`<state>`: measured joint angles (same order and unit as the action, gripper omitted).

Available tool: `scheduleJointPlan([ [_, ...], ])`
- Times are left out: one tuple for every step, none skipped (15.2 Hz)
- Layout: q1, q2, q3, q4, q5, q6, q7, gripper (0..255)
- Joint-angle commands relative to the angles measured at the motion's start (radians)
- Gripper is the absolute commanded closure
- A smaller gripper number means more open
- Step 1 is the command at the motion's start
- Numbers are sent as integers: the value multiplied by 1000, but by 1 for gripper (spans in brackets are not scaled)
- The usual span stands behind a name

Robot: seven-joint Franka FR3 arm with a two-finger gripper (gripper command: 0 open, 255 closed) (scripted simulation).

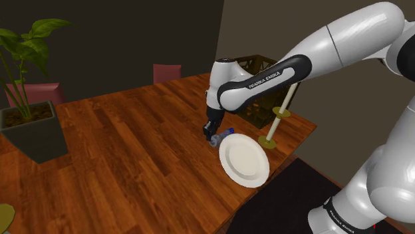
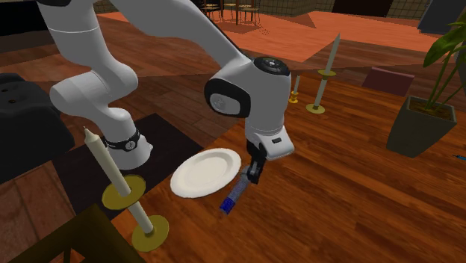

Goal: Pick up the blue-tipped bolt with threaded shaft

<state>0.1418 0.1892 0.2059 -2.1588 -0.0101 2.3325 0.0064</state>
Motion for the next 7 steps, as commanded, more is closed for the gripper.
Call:
scheduleJointPlan([
  [-1, -16, 1, 11, 4, -27, -2, 255],
  [-1, -25, 2, 15, 7, -39, -3, 255],
  [-2, -33, 2, 19, 9, -52, -4, 255],
  [-2, -41, 3, 24, 11, -64, -6, 255],
  [-3, -49, 3, 29, 13, -76, -7, 255],
  [-3, -50, 3, 29, 13, -78, -7, 255],
  [-3, -50, 3, 29, 13, -78, -7, 255],
])
